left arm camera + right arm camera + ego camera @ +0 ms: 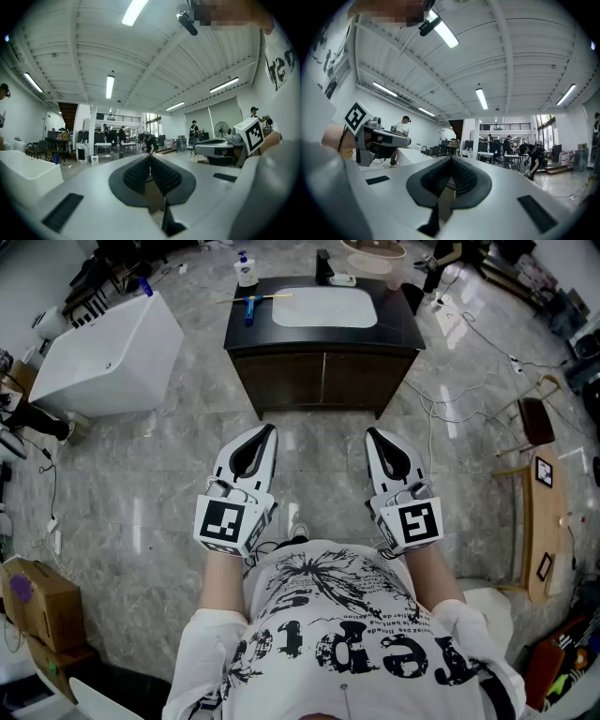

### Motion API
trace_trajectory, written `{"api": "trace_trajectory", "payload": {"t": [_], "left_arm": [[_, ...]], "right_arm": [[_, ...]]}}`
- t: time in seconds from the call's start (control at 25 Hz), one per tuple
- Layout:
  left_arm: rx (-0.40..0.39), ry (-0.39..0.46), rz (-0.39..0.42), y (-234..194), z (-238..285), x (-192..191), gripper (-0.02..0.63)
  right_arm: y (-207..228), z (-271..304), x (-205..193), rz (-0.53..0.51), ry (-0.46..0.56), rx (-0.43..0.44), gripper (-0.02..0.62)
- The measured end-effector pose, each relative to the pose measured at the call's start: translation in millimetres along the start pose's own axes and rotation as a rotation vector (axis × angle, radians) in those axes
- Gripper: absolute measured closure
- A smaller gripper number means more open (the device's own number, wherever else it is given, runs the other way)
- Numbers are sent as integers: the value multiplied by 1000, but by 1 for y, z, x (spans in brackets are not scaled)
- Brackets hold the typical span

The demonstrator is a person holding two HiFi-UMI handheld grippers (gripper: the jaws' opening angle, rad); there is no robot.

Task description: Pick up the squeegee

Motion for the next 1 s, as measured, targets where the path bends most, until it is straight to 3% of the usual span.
{"api": "trace_trajectory", "payload": {"t": [0.36, 0.6, 0.72, 0.76, 0.8, 0.84, 1.0], "left_arm": [[0, -8, -16, -12, 7, -7, 592], [-42, -16, -25, -26, 22, -15, 592], [-87, 22, -58, -38, 30, -19, 591], [-97, 49, -81, -44, 33, -19, 511], [-95, 74, -102, -51, 35, -20, 333], [-82, 89, -116, -61, 38, -20, 267], [-25, 63, -95, -103, 49, -26, 264]], "right_arm": [[-5, 14, -5, 1, -9, 15, 583], [4, 33, -11, 38, -10, -51, 581], [6, 48, -16, 72, -6, -79, 581], [6, 53, -18, 75, -6, -85, 581], [5, 59, -21, 74, -6, -91, 581], [4, 65, -23, 73, -7, -96, 581], [0, 98, -28, 72, -17, -107, 580]]}}
Point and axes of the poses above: the fingertips, and each gripper's own axes: z forward along the fingers, y to its right, x out of its top, the point moved 2 cm from there along -z, backward along the fingers, and after that the axes turned 3 degrees about x, right-handed, at the moved point
